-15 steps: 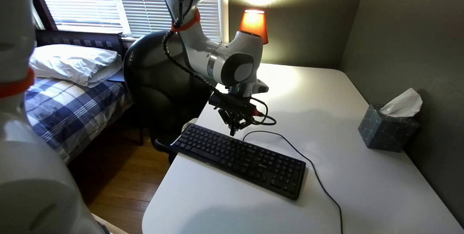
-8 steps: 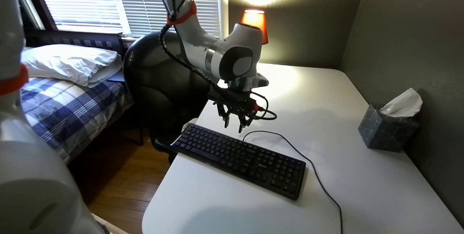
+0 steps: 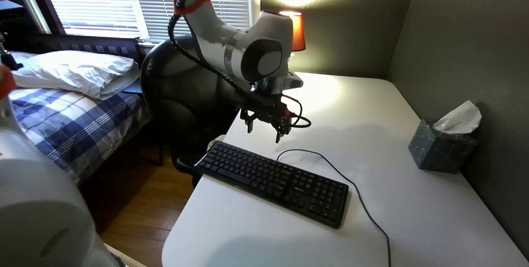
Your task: Press the center button at the top of the keyboard
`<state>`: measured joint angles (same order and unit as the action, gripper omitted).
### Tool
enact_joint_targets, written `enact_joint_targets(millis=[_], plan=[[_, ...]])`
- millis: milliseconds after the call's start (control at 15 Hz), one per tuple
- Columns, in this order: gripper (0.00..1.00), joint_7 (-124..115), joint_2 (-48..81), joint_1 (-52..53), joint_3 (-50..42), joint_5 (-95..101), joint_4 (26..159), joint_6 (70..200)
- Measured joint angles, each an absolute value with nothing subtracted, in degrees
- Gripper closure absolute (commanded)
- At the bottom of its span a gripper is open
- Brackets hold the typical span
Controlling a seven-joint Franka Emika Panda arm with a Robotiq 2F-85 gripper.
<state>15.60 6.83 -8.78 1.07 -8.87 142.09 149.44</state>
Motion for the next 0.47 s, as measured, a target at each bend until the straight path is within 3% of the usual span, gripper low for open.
enact_joint_targets(millis=[467], plan=[[0.0, 12.3, 2.1, -7.3, 0.3, -8.6, 145.4, 149.4]])
